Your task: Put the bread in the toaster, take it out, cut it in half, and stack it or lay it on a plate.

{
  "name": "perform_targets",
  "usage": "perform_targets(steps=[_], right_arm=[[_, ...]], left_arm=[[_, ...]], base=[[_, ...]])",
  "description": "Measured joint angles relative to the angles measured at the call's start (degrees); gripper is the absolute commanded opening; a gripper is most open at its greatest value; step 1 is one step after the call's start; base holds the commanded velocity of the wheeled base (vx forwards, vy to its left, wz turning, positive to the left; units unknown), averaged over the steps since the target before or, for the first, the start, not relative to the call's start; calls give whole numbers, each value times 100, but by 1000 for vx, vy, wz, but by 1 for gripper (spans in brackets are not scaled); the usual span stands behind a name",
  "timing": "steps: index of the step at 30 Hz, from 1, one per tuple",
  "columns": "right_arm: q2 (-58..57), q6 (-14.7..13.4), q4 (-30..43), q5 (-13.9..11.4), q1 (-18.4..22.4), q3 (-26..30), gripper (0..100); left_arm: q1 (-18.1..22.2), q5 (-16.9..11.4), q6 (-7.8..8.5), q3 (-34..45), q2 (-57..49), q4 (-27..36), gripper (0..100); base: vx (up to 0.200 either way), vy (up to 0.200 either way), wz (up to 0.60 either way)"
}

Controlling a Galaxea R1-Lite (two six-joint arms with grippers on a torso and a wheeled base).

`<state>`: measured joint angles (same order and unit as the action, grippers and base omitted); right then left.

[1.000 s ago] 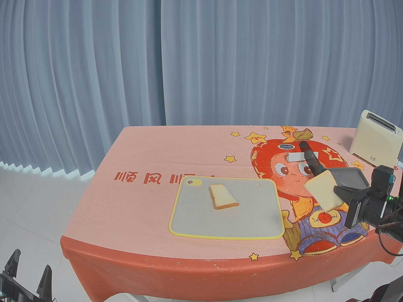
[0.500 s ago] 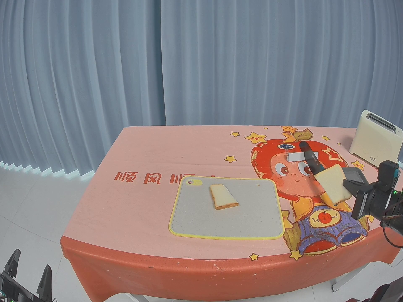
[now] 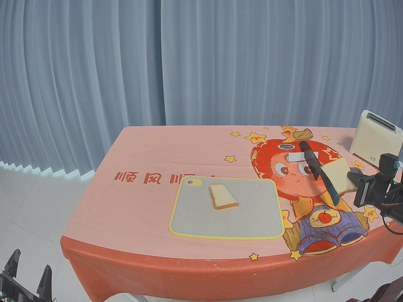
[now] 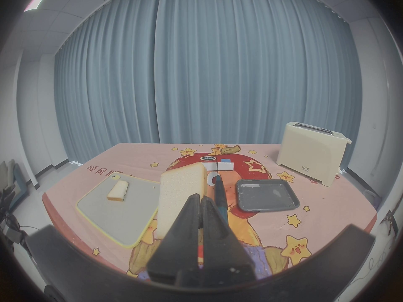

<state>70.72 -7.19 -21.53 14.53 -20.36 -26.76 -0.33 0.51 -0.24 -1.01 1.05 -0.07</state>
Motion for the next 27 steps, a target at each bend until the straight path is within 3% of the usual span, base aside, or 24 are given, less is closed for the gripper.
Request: perform_targets(steps=[4, 27], right_arm=[[45, 2, -171, -50, 254, -9, 0], [188, 71, -299, -1330, 1703, -216, 0]], left_arm=[[0, -2, 2, 0, 0, 0, 100], [-2, 0, 0, 0, 0, 0, 100]], base=[[0, 0, 0], [0, 0, 0]])
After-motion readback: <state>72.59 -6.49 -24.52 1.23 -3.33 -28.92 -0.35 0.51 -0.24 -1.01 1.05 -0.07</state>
